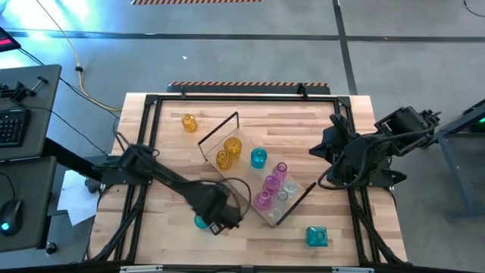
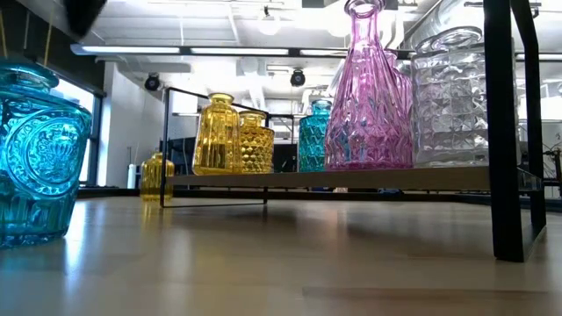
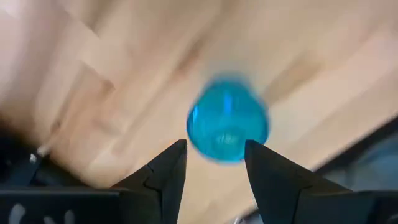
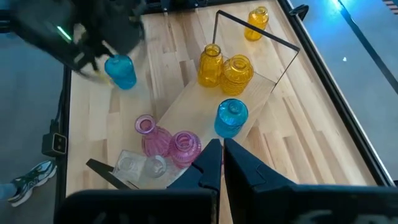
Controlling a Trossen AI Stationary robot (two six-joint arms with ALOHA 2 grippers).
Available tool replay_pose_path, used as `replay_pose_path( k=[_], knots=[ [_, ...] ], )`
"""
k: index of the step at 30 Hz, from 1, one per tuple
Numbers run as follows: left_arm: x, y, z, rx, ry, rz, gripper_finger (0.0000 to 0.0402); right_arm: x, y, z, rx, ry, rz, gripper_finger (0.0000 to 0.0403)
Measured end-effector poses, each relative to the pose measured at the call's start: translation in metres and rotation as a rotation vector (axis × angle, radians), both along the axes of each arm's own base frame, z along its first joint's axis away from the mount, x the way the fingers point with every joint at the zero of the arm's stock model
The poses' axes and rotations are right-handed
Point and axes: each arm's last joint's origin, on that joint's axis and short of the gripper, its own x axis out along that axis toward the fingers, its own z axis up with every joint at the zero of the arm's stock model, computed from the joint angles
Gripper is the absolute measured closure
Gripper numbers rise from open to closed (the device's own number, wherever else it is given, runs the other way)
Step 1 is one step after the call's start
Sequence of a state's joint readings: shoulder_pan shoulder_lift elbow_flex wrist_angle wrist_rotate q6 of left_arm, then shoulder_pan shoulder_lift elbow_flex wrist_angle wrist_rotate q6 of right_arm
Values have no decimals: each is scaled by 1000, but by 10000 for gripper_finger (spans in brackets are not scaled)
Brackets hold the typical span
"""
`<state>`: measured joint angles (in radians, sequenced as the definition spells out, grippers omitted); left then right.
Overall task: Sort vases onto shelf
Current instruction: Put the left blue crystal vase on the shelf
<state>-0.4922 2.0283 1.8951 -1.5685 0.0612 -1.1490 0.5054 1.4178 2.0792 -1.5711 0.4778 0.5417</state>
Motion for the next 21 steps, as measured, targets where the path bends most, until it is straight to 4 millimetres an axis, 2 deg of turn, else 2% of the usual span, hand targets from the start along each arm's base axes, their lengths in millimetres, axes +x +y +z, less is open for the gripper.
replay_pose_path(
  k=[3, 6, 9, 11, 15, 21],
  knots=[
    [-14, -5, 38, 156, -243, 146, 247, 0, 0, 0, -6, 1, 6, 403],
    [-38, -9, 69, 272, -489, 286, 247, 0, 0, 0, -1, 0, 1, 403],
    [-62, -15, 92, 311, -677, 339, 247, 0, 0, 0, 7, -2, -7, 403],
    [-75, -19, 100, 313, -731, 316, 247, 0, 0, 0, 22, -7, -29, 403],
    [-91, -38, 96, 324, -715, 105, 247, 0, 2, 0, 41, -22, -70, 403],
    [-114, -67, 65, 270, -536, -296, 248, 4, 7, -2, 76, -46, -151, 403]
  ],
)
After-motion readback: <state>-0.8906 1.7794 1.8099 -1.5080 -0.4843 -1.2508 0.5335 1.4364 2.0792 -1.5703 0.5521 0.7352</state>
